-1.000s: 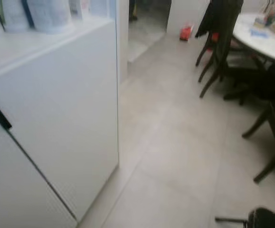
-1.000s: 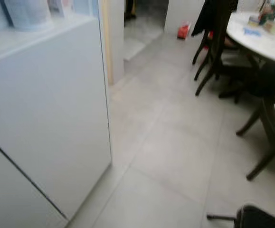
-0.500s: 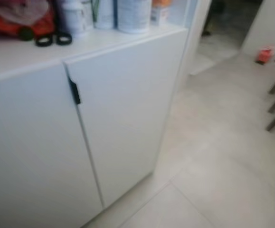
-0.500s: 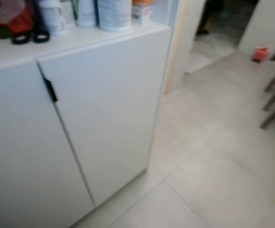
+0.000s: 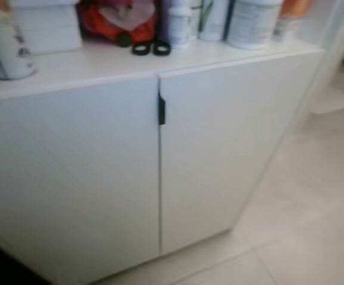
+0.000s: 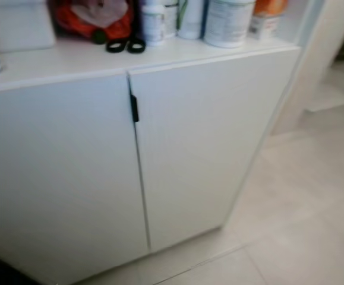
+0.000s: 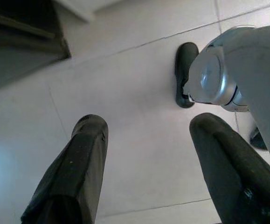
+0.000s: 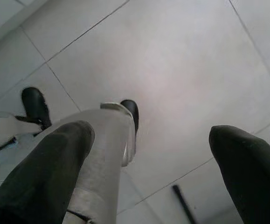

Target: Restocking fridge

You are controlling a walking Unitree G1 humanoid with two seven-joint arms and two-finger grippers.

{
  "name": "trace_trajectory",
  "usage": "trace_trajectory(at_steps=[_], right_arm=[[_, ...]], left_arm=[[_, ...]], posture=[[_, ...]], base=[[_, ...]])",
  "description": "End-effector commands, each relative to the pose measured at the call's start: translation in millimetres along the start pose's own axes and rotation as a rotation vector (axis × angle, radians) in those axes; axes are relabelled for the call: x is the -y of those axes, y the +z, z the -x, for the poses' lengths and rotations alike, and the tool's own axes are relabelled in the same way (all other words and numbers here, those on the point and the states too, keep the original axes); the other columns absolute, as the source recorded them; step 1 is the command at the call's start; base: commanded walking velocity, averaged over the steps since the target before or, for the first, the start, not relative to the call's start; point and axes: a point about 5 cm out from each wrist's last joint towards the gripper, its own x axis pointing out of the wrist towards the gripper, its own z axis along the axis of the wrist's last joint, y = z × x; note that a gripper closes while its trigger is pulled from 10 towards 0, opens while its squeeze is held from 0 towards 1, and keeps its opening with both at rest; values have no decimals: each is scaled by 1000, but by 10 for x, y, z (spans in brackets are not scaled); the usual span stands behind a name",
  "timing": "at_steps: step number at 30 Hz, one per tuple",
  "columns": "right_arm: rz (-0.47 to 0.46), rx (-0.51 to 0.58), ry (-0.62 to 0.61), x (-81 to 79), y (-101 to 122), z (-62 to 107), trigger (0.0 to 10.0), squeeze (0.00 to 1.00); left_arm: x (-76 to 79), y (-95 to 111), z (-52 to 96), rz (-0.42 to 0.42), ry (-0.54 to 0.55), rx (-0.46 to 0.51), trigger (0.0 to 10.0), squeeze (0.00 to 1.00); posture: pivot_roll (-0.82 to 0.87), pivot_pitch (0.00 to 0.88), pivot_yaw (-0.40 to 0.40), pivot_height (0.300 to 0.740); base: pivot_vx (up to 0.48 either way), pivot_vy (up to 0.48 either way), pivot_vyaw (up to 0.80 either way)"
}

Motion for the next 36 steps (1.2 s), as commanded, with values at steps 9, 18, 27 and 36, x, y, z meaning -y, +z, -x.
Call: trace_trajectory(at_steps=[9, 18, 27, 36], right_arm=[[18, -5, 22, -75, 23, -12, 10000, 0], [22, -7, 26, -83, 21, -13, 10000, 0], [22, -13, 31, -91, 15, -14, 10000, 0], [-23, -9, 36, -95, 5, -14, 10000, 0]], left_arm=[[-6, -16, 1, 0, -4, -11, 10000, 0], [-13, -13, 1, -7, -6, -12, 10000, 0], [-16, -11, 2, -10, -15, -9, 10000, 0], [-14, -15, 1, -26, -18, -17, 10000, 0]], posture=[[35, 0, -70, 740], [36, 0, -63, 740], [35, 0, -58, 740], [38, 0, -62, 740]], base=[[0, 0, 800], [0, 0, 800], [0, 0, 800], [0, 0, 444]])
